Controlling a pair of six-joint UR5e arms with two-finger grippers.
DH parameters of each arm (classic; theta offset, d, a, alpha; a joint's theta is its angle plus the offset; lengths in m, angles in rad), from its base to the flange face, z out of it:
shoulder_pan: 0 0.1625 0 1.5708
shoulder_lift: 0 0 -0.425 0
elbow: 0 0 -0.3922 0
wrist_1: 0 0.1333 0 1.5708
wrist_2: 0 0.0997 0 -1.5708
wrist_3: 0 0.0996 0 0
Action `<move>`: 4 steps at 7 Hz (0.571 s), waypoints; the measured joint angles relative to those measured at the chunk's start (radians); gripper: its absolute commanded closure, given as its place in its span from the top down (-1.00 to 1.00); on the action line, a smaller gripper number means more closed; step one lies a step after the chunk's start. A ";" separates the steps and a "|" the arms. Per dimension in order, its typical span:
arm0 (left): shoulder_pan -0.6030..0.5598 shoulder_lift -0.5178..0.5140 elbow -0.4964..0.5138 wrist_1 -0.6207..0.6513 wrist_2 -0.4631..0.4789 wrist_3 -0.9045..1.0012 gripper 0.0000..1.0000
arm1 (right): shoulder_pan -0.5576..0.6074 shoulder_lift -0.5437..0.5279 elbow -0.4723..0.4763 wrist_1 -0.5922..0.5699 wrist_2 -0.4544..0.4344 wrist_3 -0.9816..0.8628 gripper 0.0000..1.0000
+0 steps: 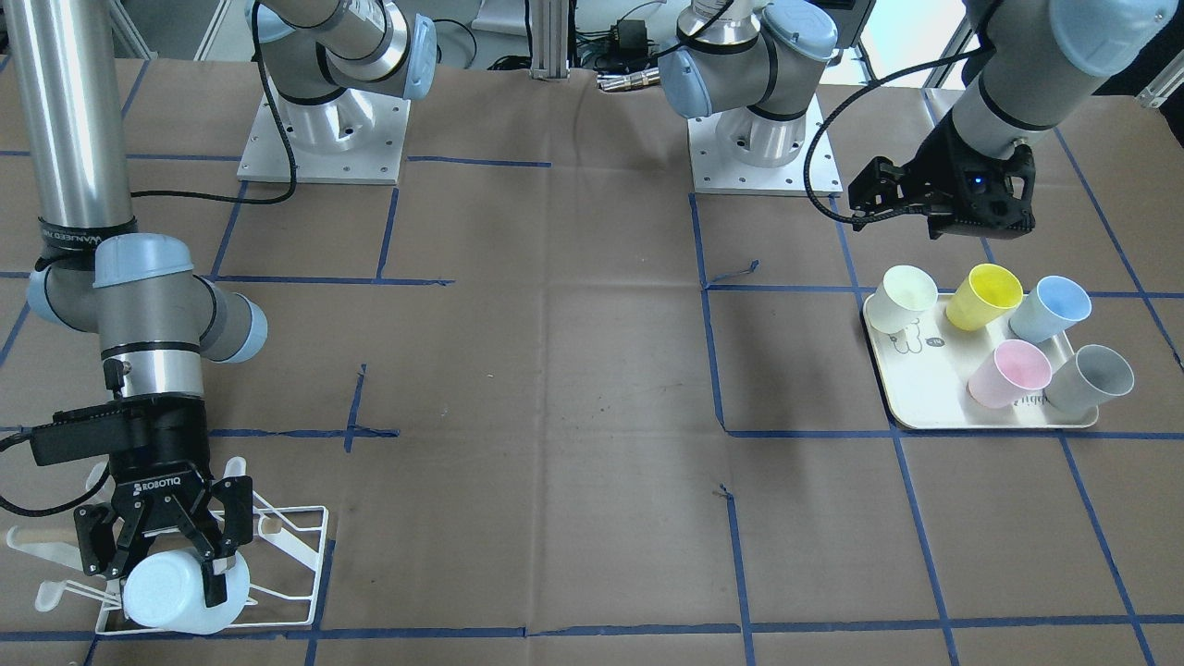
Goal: Transfer IKEA cup to right arm and place on rack
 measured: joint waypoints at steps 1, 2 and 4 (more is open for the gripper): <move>0.062 0.002 -0.035 0.032 0.000 0.064 0.89 | 0.000 0.001 0.002 0.002 0.001 0.005 0.99; 0.104 0.008 -0.068 0.067 0.001 0.098 0.89 | 0.000 0.001 0.002 0.007 0.001 0.009 0.99; 0.130 0.039 -0.128 0.140 0.005 0.115 0.91 | 0.001 -0.004 0.001 0.013 -0.001 0.011 0.99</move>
